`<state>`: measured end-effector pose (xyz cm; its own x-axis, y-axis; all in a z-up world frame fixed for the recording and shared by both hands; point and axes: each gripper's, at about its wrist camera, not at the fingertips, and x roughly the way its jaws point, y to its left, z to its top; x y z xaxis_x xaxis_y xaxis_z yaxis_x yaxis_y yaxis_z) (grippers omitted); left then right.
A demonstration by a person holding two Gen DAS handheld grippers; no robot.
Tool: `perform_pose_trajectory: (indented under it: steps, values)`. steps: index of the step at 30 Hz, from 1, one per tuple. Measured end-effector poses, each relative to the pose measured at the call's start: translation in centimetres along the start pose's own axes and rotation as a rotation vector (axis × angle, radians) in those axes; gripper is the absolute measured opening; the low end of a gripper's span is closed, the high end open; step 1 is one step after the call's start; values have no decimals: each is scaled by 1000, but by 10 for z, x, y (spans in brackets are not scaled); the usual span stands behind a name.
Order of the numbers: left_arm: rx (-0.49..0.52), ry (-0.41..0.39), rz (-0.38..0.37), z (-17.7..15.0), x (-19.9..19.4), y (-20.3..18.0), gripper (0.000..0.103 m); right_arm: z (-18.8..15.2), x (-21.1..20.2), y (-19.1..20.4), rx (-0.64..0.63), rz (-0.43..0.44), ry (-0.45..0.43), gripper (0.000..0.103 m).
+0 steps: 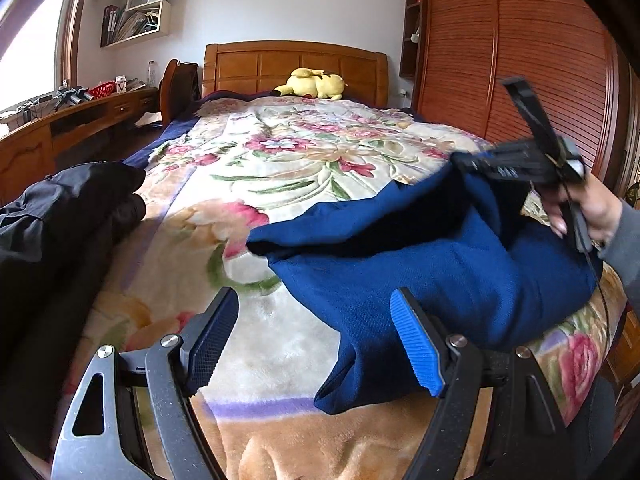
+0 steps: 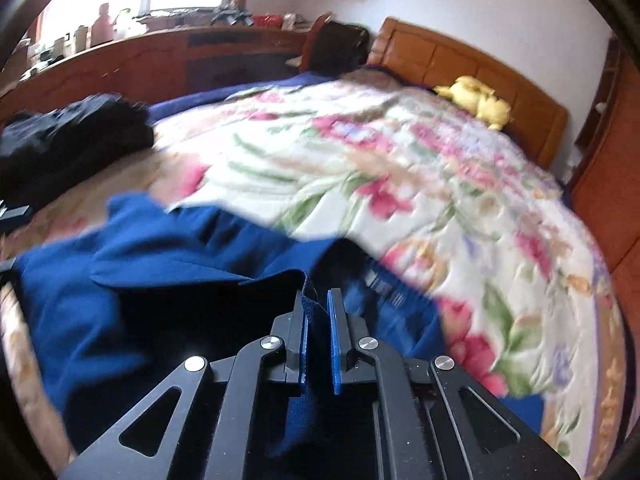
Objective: Fold large clothes
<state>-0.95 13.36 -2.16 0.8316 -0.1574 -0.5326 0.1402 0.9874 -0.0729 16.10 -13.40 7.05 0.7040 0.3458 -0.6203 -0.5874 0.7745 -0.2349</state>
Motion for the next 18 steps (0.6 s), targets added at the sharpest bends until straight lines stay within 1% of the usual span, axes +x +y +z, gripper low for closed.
perform_pose_trajectory:
  steps: [1, 4, 6, 8, 9, 10, 11, 12, 13, 15, 18]
  values:
    - [1, 2, 0, 0, 1, 0, 79, 4, 4, -1, -2, -14, -9, 8]
    - [7, 5, 0, 0, 3, -1, 79, 19, 29, -7, 13, -93, -22, 8]
    - [6, 5, -2, 1, 3, -1, 79, 23, 51, -9, 41, -142, 4, 8]
    - [5, 6, -6, 1, 4, -1, 79, 23, 66, -5, 53, -166, 20, 10]
    - [6, 7, -9, 1, 5, -2, 79, 23, 70, 0, 49, -166, 26, 18]
    - [10, 8, -12, 2, 5, -4, 79, 24, 72, 4, 46, -159, 26, 34]
    - [15, 8, -15, 2, 6, -6, 79, 25, 72, 5, 49, -157, 25, 44]
    - [20, 8, -17, 2, 6, -8, 79, 25, 70, 5, 61, -150, 21, 61]
    - [25, 6, -21, 3, 7, -10, 79, 26, 64, 4, 75, -139, 5, 70]
    - [27, 0, -25, 4, 7, -13, 79, 25, 48, -6, 89, -134, -23, 76]
    - [24, -19, -23, 8, 7, -18, 79, 11, 25, -29, 116, -150, -41, 76]
